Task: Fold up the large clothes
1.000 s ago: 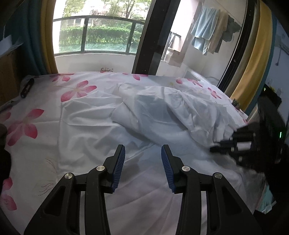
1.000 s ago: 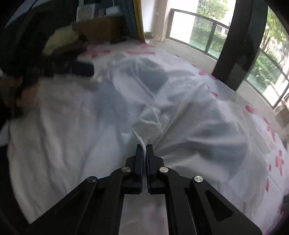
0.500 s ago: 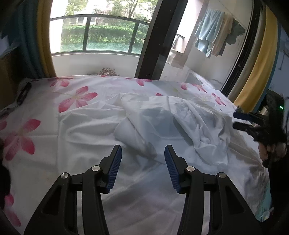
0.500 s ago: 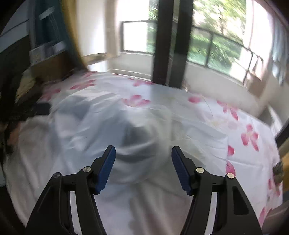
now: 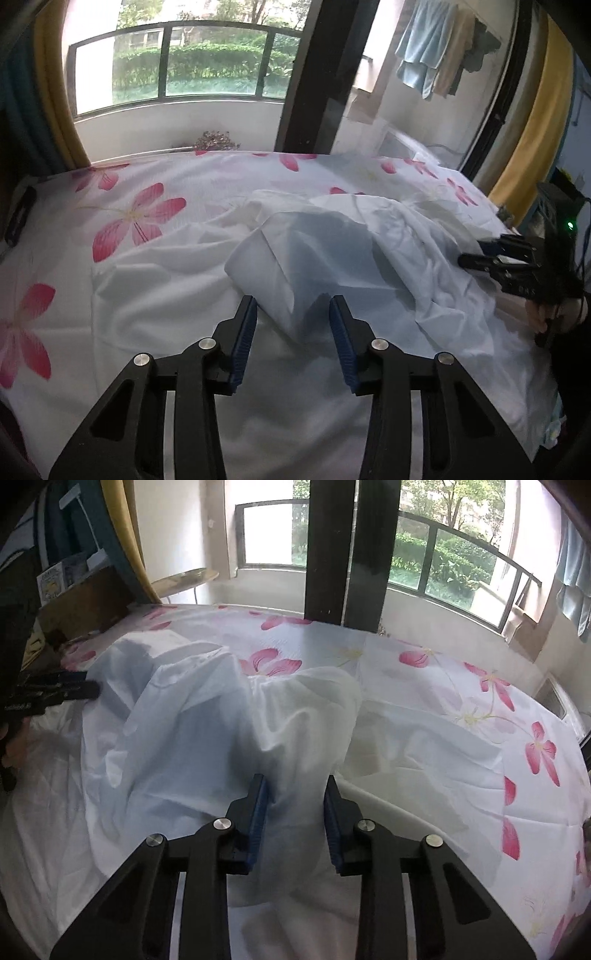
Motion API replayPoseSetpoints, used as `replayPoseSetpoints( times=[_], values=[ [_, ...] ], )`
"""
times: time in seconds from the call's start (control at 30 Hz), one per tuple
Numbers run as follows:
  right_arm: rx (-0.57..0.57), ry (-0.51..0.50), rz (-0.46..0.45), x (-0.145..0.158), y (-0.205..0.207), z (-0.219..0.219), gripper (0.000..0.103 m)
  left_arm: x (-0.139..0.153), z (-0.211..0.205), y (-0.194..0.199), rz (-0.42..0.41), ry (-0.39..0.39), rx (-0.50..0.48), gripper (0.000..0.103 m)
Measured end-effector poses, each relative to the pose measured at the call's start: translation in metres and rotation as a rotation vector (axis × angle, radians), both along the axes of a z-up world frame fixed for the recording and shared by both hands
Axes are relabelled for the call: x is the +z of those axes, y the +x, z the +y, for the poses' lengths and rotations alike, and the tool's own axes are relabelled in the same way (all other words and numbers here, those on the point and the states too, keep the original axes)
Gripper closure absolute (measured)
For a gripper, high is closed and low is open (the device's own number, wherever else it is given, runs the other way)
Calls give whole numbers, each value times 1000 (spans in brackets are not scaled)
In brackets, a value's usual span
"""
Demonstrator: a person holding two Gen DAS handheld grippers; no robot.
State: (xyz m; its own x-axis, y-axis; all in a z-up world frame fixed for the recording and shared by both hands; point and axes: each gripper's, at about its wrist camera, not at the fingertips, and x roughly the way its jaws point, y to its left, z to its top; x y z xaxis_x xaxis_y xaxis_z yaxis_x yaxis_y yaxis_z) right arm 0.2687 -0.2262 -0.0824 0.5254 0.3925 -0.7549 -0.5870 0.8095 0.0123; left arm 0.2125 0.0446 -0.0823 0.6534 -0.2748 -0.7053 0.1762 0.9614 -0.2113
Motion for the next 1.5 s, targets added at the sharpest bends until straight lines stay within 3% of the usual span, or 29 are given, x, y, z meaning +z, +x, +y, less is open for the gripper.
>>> replayPoseSetpoints(
  times=[0.13, 0.27, 0.4, 0.63, 0.97, 1.5],
  values=[
    [-18, -13, -14, -2, 3, 4, 74, -9, -4, 8, 42, 63, 21, 59],
    [-44, -16, -16, 0, 3, 3, 74, -6, -5, 4, 51, 73, 38, 59],
    [-75, -39, -33, 7, -2, 1, 74, 1, -5, -11, 30, 78, 71, 49],
    [-117, -92, -36, 5, -15, -5, 68, -7, -5, -37, 55, 99, 87, 48],
    [-165, -96, -39, 15, -46, -29, 55, 2, 10, -86, 34, 62, 136, 48],
    [-254, -88, -34, 24, -103, -76, 53, 3, 28, -172, 18, 48, 201, 48]
  ],
)
